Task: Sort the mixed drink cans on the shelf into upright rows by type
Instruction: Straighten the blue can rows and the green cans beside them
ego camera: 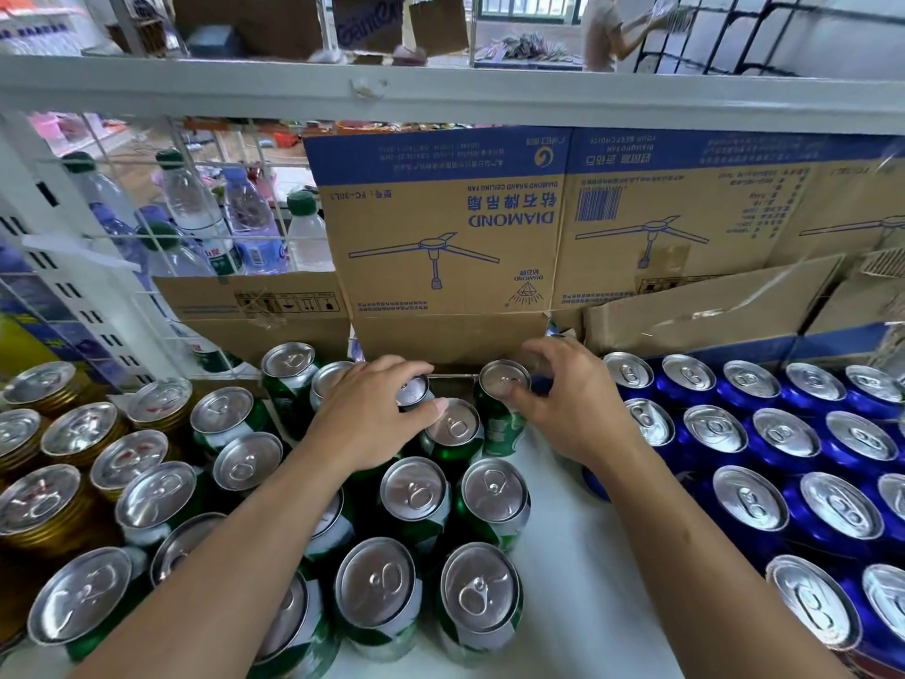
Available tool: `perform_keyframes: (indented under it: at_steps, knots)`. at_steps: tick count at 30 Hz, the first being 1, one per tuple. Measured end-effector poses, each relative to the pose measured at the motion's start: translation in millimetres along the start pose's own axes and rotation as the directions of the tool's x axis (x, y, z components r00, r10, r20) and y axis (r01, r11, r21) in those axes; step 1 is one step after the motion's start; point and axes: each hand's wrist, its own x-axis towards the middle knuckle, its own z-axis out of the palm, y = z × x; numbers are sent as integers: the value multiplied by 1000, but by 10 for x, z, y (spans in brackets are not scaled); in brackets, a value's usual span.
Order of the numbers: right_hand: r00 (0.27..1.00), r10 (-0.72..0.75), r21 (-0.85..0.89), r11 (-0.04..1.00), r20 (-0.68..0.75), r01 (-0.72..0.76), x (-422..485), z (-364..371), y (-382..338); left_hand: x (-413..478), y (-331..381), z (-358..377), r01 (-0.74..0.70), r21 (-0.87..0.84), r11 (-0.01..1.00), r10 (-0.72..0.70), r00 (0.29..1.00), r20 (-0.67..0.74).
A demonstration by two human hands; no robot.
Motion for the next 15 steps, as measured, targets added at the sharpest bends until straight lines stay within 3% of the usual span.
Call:
perform_keyframes:
  at_steps: [3, 5, 7, 9, 15]
  knots:
    - [999, 23, 84, 996, 30, -25, -144, -95, -59, -2, 7, 0, 2, 6, 1000, -2, 1000, 0]
    - [975, 28, 52, 998, 218, -41, -258, -146, -109, 2, 5, 2, 0, 6, 1000, 0, 1000, -1]
    - [904, 42, -17, 999, 425, -38, -362, -146, -153, 1, 5, 0, 2, 0, 1000, -2, 1000, 4]
    - [849, 75, -36, 997, 524, -66, -441, -118, -190, -1, 8, -4, 5, 0, 1000, -5, 1000, 4]
    - [872, 39, 19, 998, 488, -55, -498, -99, -223, -11, 35, -17, 5, 1, 1000, -5, 1000, 1]
